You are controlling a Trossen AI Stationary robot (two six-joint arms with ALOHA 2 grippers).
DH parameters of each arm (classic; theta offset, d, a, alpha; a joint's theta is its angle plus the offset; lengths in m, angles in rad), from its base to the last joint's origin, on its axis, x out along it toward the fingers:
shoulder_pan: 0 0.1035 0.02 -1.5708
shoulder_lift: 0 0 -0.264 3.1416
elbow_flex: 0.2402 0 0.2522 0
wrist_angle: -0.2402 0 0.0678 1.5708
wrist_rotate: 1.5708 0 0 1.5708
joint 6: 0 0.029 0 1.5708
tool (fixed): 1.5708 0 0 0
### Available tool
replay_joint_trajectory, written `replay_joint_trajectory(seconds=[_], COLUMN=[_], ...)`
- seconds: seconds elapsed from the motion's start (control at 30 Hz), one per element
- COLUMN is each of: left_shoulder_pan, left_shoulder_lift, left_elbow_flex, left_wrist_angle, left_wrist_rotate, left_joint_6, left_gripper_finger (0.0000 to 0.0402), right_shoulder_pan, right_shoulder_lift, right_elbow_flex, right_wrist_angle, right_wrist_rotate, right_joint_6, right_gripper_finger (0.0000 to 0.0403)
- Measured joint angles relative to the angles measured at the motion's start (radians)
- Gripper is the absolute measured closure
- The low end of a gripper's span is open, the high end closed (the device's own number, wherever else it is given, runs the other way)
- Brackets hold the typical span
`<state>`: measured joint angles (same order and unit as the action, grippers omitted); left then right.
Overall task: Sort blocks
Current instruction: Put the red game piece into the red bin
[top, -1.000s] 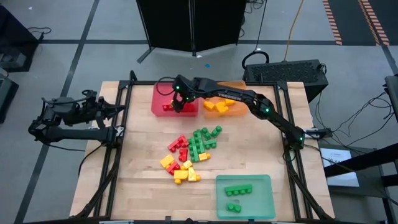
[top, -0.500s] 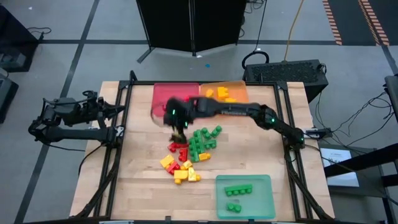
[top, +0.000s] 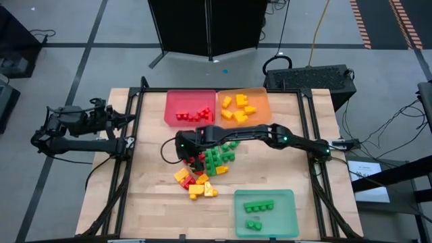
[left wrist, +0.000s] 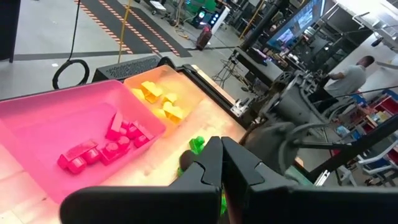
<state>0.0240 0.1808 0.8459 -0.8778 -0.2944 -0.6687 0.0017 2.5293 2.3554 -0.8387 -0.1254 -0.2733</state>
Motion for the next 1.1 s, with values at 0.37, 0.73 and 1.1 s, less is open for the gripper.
replay_joint_trajectory(seconds=[0.37,0.73,1.1], left_shoulder_pan=[0.0,0.0,0.0], left_shoulder_lift=[0.0,0.0,0.0], left_elbow_flex=[0.0,0.0,0.0], left_wrist_angle=[-0.013,-0.048,-0.049], left_wrist_rotate=[0.004,0.004,-0.003], left_joint_6=[0.001,0.001,0.002], left_gripper_finger=[0.04,0.04,0.04], right_shoulder_pan=[-0.001,-0.008,-0.041], right_shoulder_lift=[0.079,0.085,-0.033], right_elbow_flex=[0.0,0.002,0.0], right_wrist_angle=[-0.005,0.006,0.059], right_wrist_rotate=[0.064,0.153,0.153], right_joint_6=[0.006,0.053,0.114], right_gripper_finger=[0.0076,0.0252,0.0252])
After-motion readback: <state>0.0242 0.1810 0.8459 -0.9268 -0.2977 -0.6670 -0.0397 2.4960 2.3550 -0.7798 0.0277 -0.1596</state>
